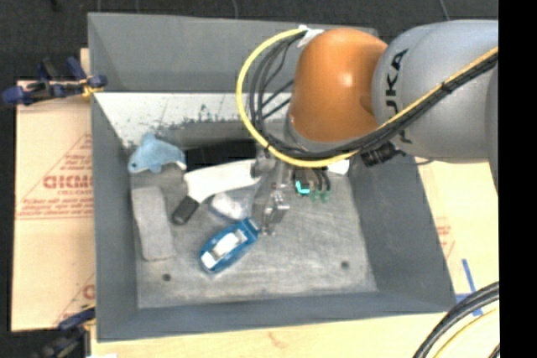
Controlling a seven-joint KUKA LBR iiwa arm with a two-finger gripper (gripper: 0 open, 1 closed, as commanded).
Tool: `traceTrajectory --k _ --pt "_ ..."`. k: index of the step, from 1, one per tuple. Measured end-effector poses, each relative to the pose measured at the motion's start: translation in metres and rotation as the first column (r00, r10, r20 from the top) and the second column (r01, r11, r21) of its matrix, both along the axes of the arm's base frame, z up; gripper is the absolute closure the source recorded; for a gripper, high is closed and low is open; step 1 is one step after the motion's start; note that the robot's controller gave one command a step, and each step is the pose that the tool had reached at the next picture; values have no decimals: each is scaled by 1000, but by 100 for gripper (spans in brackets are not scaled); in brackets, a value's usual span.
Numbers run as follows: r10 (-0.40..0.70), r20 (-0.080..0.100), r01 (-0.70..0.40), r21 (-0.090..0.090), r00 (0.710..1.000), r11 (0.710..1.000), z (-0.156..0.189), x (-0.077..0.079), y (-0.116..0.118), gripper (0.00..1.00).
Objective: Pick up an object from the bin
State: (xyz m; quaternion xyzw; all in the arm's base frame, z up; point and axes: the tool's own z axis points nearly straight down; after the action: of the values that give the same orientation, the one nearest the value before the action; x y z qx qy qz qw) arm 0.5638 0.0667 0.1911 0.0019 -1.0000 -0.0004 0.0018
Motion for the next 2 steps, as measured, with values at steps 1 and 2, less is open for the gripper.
traceTrajectory --k 1,2 --pt "-2 7 2 1 1000 1000 4 2 0 0" --pt "150 15 -150 -2 989 989 -29 22 2 0"
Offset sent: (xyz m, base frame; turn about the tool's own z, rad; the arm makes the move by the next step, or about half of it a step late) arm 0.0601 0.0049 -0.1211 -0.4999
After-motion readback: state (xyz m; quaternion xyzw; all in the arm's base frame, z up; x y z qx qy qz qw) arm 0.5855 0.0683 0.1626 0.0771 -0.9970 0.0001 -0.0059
